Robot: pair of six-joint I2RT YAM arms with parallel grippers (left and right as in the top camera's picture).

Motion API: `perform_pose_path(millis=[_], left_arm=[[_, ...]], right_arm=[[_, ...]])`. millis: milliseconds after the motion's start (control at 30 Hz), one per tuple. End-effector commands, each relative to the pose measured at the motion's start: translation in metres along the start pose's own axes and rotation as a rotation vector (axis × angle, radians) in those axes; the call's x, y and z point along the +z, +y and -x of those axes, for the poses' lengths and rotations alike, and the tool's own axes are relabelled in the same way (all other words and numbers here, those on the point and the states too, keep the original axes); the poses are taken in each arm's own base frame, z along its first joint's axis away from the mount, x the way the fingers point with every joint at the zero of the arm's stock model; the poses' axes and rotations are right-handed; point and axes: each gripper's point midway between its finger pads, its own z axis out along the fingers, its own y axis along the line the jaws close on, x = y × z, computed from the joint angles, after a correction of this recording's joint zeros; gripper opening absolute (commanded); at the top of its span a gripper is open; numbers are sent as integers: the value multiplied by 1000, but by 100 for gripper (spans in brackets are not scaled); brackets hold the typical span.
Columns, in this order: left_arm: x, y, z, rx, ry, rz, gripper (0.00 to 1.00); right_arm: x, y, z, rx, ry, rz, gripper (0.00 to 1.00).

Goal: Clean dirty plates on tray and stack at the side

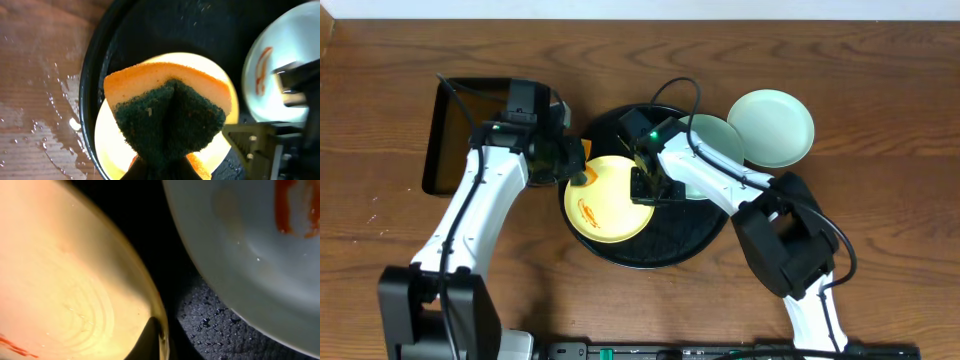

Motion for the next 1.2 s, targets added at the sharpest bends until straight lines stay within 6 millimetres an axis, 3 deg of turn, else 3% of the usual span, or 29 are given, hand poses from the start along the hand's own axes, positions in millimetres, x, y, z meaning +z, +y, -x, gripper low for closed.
perform_pose_path(millis=[0, 133, 333, 567, 833, 1167], left_arm=[[15, 0, -8, -35, 58, 19, 8], [30, -6, -17, -23, 103, 26, 8], [46, -8, -25, -56, 144, 48, 7], [48, -7, -25, -102, 145, 59, 7], [47, 14, -17, -224, 84, 182, 7], [50, 5, -6, -218, 39, 145, 8]], right_arm=[[0, -1, 0, 27, -20, -9, 2], [0, 6, 4, 65, -40, 12, 5], [0, 5, 5, 160, -49, 5, 1], [0, 6, 6, 302, -53, 11, 1], [0, 11, 11, 391, -69, 38, 1], [-1, 15, 13, 391, -71, 60, 1]])
